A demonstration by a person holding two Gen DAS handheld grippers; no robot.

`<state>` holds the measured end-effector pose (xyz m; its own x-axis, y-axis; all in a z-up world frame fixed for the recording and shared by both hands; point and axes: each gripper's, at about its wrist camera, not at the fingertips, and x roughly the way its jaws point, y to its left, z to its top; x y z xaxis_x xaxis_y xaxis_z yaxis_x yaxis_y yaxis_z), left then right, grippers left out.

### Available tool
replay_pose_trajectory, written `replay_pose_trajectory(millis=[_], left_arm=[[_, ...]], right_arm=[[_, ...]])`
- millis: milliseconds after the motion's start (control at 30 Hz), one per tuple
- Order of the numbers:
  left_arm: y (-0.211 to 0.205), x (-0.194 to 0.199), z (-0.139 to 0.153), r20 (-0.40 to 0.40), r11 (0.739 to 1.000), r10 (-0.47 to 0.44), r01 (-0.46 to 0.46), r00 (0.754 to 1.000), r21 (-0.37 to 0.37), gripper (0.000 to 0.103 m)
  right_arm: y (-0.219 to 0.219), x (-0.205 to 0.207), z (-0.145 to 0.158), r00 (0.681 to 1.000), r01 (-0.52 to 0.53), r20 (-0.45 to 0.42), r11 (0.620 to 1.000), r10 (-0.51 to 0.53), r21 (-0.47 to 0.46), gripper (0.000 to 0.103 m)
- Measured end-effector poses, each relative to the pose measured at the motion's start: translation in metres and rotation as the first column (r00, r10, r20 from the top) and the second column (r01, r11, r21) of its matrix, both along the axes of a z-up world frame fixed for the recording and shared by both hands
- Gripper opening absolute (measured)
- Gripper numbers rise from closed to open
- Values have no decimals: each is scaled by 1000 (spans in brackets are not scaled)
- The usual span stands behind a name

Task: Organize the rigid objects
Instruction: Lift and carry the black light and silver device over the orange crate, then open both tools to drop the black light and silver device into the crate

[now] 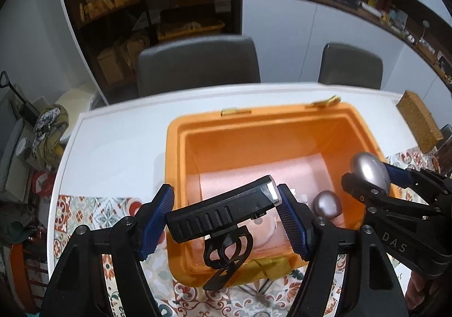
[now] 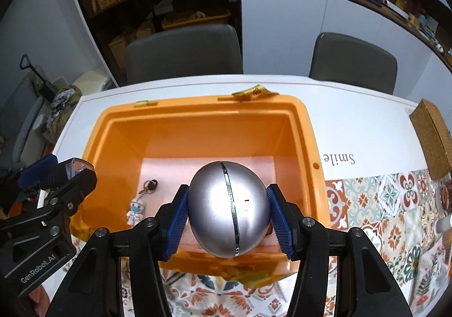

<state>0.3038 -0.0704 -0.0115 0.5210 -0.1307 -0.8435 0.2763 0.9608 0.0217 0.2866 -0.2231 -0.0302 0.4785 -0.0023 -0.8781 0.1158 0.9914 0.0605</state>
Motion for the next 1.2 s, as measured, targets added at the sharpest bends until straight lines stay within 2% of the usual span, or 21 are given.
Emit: replay_pose_trajectory(millis=[100,367,567,667,900,1000,1200], left_arm=[[-3,4,-10,-34,1000,-2,2,999,17,73],[-10,6,-22,-40,999,-9,11,999,50,73],[-11,5,-19,-22,997,0,2,1000,78,75],[-7,2,-15,-17,996,26,-24,1000,91,82],[1,-3,-16,-31,991,68,-64,997,113,83],[3,-6,-17,-34,991,73,-69,997,115,83],[6,-14,-15,-37,991,85,-81,996,103,85]], right_arm=[[0,2,-8,1000,3,-26,1000,-3,-3,55],[-4,1,-20,998,11,-55,1000,-11,-4,55],[-7,2,-18,998,12,-54,1000,-12,-4,55],[-7,2,-18,998,11,-54,1000,-11,1,55],[-3,5,-20,998,1,-57,1000,-1,-3,55],[-1,3,-18,999,20,-37,998,-22,-54,75],[-4,-8,-12,999,32,-30,997,-34,-65,75]])
